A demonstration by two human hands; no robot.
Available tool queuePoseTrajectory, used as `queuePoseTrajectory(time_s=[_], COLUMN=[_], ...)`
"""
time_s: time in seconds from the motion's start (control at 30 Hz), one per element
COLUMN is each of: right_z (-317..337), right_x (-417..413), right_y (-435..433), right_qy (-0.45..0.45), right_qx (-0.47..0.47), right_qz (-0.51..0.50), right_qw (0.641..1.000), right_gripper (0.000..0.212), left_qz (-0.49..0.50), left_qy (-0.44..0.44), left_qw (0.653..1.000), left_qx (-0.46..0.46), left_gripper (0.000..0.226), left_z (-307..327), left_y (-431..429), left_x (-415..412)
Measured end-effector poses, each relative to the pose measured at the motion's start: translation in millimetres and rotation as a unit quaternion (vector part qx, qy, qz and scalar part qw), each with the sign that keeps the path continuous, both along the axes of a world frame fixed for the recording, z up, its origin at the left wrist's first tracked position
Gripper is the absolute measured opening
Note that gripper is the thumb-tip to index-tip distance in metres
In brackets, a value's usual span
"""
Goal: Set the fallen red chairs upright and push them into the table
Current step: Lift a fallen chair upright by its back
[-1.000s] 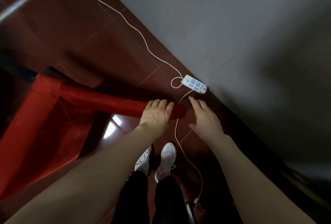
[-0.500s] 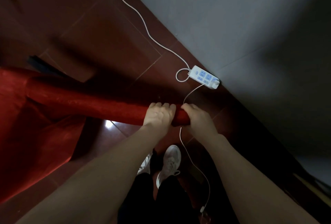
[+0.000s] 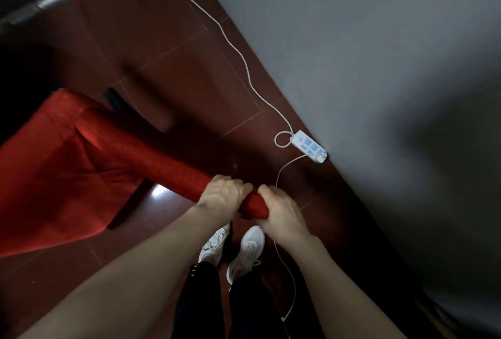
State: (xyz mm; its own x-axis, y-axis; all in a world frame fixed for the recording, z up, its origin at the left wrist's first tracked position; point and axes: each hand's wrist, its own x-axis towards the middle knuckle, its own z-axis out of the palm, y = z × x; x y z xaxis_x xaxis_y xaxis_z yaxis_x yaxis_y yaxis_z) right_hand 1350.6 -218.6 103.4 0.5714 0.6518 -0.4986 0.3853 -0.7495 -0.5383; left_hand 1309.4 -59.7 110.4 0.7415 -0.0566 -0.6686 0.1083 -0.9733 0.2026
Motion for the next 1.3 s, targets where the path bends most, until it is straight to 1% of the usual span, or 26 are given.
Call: queuePoseTrajectory(time_s=[0.07,0.13,0.33,0.5,0.57,0.67,0.73,0.9,0.97,1.07,1.13,1.2,1.3], right_z=[35.7,67.9,175.1,250.0,275.2,306.8,325.9,361.4,370.3,380.0,385.0,388.2,392.8], right_x=[-10.4,-18.9,-39.7,-54.7,-60.5,-60.8,-63.1,-64.7,-64.2,-55.1,-44.7,-31.0,-14.7], right_y=[16.3,35.0,110.7,185.0,217.5,262.8,297.7,377.9,406.0,445.3,470.7,496.2,529.2], right_qy=[0.002,-0.017,-0.079,-0.158,-0.177,-0.192,-0.199,-0.205,-0.207,-0.211,-0.211,-0.213,-0.220], right_qx=[-0.007,-0.007,0.012,0.007,0.012,0.014,0.034,0.099,0.117,0.118,0.111,0.115,0.130], right_qz=[0.027,0.067,0.173,0.217,0.221,0.203,0.180,0.132,0.128,0.117,0.110,0.107,0.125], right_qw=[1.000,0.998,0.982,0.963,0.959,0.960,0.963,0.965,0.963,0.963,0.965,0.964,0.959], right_gripper=[0.045,0.046,0.043,0.052,0.055,0.061,0.063,0.056,0.054,0.053,0.054,0.053,0.053], left_qz=[0.017,0.035,0.100,0.196,0.255,0.340,0.384,0.466,0.487,0.498,0.508,0.535,0.586], left_qy=[-0.009,-0.024,-0.085,-0.161,-0.208,-0.256,-0.275,-0.330,-0.332,-0.297,-0.284,-0.285,-0.294], left_qw=[1.000,0.999,0.991,0.967,0.944,0.904,0.880,0.816,0.802,0.807,0.808,0.792,0.753], left_qx=[-0.006,-0.003,0.002,-0.010,-0.016,-0.033,-0.052,-0.091,-0.099,-0.110,-0.091,-0.075,-0.058], left_gripper=[0.049,0.049,0.063,0.075,0.079,0.077,0.078,0.089,0.099,0.119,0.128,0.134,0.141], left_z=[35.0,69.2,179.3,257.8,281.5,301.1,309.9,332.0,336.7,342.5,344.6,345.6,344.6], left_y=[16.7,34.9,104.1,164.5,187.9,214.0,228.1,250.5,259.6,274.3,284.7,292.3,303.3], left_x=[-16.2,-31.4,-77.8,-121.6,-146.5,-174.1,-188.9,-198.8,-199.3,-191.5,-179.3,-161.2,-129.9])
